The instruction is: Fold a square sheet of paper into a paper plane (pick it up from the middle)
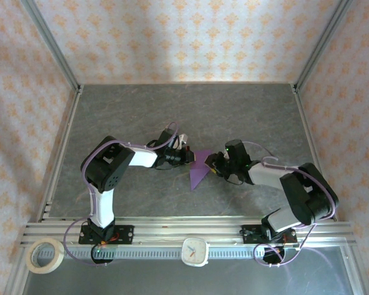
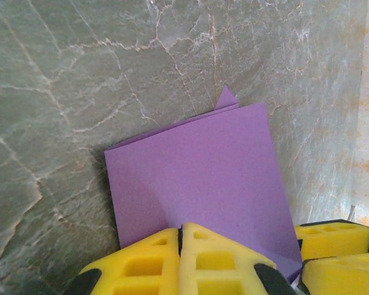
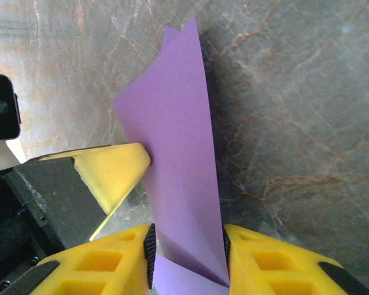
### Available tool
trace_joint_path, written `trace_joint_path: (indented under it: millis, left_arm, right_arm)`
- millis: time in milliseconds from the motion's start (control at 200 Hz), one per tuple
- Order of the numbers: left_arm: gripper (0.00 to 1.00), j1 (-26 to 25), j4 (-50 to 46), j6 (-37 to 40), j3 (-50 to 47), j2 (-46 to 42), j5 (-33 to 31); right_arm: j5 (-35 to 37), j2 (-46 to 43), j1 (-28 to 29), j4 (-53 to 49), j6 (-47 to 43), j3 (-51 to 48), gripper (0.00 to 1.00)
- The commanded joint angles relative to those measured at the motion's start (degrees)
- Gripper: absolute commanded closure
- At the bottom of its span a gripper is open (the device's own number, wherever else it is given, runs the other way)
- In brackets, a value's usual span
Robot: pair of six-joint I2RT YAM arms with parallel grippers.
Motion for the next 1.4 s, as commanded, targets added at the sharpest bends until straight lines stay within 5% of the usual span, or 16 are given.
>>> trace_joint_path:
  millis: [0,1396]
  left_arm:
    - [0.99,0.4,-3.5,1.9,-2.8,1.3,-3.1]
    - [1.00,1.0,4.7,0.5,-6.0,1.2,-0.2]
  right_arm:
    - [-0.2,1.3,-0.1,1.2,-1.4,1.7,0.65]
    - [-4.6,6.3,-1.0,0.9,-6.2,4.9,0.64]
